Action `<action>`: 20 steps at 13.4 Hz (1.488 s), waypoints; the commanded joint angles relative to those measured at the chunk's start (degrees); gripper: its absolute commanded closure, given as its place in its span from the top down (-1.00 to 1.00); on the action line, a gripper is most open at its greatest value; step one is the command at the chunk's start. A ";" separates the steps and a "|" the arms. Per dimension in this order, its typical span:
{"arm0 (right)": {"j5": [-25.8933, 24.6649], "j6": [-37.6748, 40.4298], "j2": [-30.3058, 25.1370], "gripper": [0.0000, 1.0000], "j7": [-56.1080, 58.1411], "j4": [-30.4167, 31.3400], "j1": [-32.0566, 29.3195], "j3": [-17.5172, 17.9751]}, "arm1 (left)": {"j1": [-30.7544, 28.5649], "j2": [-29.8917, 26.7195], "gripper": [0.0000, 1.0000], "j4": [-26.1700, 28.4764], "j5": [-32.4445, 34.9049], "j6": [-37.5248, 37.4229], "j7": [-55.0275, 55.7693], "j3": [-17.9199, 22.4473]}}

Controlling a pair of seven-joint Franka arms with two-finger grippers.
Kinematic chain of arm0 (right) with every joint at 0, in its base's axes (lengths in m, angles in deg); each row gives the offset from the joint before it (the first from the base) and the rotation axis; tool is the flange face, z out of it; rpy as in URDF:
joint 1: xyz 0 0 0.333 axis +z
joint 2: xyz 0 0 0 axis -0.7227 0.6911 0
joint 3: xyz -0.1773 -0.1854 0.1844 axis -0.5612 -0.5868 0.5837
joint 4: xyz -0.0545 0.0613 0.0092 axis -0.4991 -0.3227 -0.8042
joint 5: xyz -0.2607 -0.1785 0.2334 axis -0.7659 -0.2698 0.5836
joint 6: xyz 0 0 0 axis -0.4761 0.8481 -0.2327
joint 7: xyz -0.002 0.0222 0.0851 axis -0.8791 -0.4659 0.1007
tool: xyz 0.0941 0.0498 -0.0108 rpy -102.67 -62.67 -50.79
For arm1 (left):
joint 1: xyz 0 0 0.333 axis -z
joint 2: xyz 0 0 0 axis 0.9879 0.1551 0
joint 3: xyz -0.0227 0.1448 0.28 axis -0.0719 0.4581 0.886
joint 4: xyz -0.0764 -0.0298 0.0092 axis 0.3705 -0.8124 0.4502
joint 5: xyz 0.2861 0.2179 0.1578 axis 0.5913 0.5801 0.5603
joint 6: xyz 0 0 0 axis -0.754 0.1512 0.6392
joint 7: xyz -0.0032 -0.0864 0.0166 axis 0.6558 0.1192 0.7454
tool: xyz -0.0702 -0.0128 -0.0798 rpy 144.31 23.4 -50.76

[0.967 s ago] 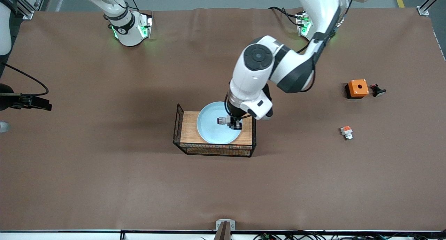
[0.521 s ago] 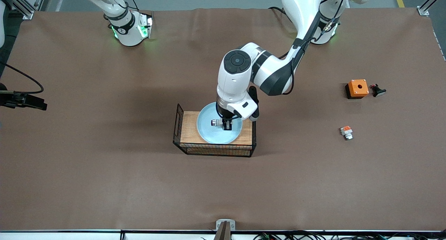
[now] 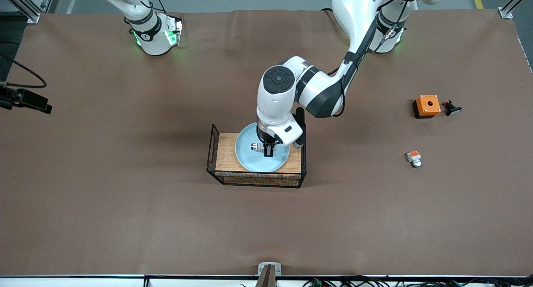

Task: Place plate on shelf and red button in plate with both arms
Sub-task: 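Lower the button onto the plate and open the left gripper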

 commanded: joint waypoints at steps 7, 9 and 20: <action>4.12 2.59 -5.35 1.00 -1.44 4.25 -1.03 -0.16 | 0.34 0.89 0.38 -0.92 0.70 1.85 -1.62 0.45; 4.13 1.02 -7.80 1.00 -1.44 8.02 -0.86 -0.16 | -0.01 -0.51 1.00 -1.01 -1.48 1.76 -1.54 0.36; 5.80 -7.95 -18.19 1.00 -1.53 20.96 2.22 -3.06 | -13.44 -20.80 1.00 1.27 -11.59 -21.15 -32.09 0.27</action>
